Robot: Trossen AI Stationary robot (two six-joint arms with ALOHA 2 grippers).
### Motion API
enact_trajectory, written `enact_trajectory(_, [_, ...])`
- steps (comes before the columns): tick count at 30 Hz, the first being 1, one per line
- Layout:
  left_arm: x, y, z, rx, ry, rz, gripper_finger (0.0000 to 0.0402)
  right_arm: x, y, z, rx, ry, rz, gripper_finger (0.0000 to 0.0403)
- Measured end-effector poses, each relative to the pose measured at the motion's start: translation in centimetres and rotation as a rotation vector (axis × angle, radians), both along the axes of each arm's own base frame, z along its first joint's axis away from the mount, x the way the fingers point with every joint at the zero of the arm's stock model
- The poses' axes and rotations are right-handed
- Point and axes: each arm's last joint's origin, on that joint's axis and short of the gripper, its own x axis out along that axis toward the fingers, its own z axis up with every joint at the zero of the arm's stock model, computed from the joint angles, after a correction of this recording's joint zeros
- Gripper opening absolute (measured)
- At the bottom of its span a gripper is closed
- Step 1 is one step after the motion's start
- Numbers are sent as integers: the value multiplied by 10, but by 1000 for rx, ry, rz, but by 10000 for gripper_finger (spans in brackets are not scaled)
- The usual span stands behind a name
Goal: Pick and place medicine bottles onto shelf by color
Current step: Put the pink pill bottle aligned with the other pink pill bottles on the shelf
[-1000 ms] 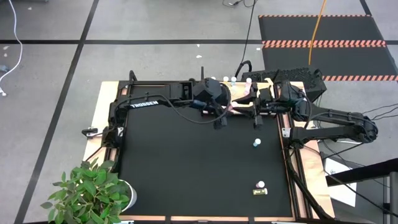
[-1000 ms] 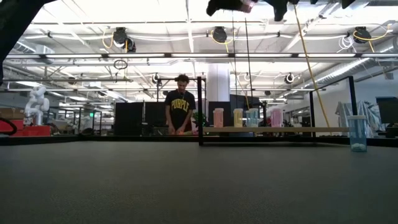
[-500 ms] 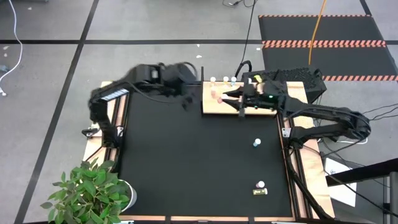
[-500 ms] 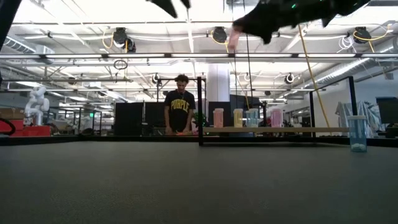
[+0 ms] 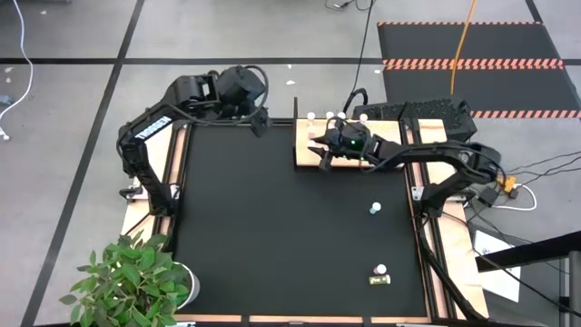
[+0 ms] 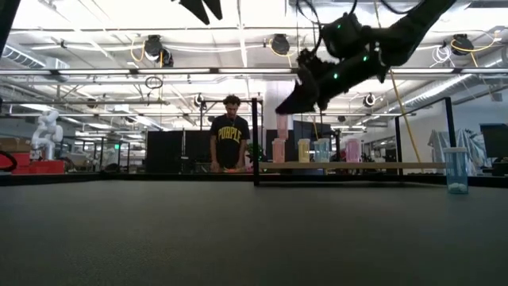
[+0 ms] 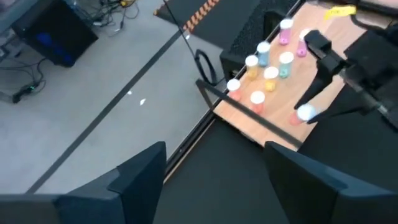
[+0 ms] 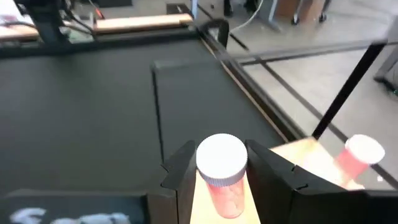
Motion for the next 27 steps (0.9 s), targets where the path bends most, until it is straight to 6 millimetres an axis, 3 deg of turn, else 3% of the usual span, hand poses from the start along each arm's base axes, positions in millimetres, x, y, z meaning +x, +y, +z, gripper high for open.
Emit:
enact_trajectory(12, [10,17,-37,-37,134,16,259,4,-31,-33,51,0,-18,118])
enact_trajectory(18, [12,17,-41,-40,141,14,259,4,-36,-44,132,2,-7,118])
enact_trajectory(27, [12,17,-41,-36,141,9,260,3,-36,-44,151,-7,-19,133])
